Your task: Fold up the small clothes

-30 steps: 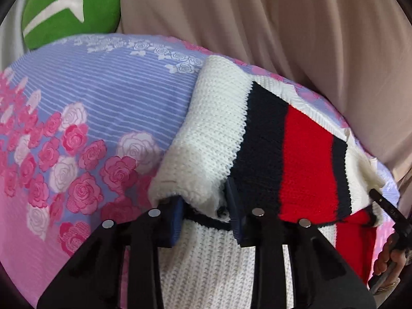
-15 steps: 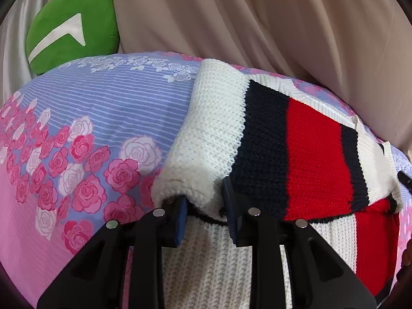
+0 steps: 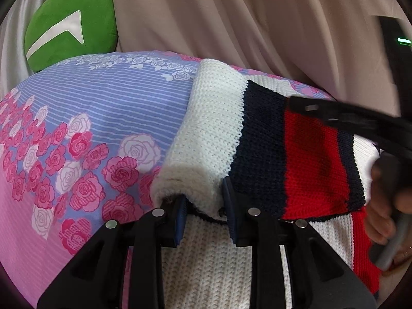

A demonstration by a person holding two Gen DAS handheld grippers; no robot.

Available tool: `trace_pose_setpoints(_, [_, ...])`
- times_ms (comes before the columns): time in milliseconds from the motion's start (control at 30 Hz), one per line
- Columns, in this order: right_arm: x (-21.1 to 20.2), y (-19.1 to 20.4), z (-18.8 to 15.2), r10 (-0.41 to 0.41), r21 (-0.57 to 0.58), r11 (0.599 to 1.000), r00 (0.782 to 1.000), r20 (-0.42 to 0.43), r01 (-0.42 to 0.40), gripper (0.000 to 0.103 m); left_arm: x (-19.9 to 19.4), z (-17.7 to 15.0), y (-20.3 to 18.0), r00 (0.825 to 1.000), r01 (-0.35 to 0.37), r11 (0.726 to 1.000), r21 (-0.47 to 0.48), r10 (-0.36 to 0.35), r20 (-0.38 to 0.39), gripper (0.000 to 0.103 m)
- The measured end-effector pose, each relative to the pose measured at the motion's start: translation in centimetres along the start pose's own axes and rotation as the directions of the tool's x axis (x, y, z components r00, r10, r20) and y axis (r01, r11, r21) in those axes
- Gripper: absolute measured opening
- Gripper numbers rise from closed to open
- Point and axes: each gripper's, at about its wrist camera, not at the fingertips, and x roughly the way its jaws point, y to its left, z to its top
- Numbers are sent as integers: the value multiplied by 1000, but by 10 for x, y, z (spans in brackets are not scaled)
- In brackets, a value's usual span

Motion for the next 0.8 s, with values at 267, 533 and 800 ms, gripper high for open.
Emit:
trace_pose_setpoints(267, [-14,5,15,-12,-31,999,995,98,15,5,1,0,-1,1000,-5,1000,9,5,0,25])
trace_pose_setpoints(533, [14,-14,11,-19,67,998,999,40,17,10,2,-2,-5,1000,-13,1000,27,13,2,25])
trace_pose_setpoints(800, [-108,-115,-68,-56,315,949,987,151,6,46,2,-1,-3,1000,-4,1000,27,4,2,25])
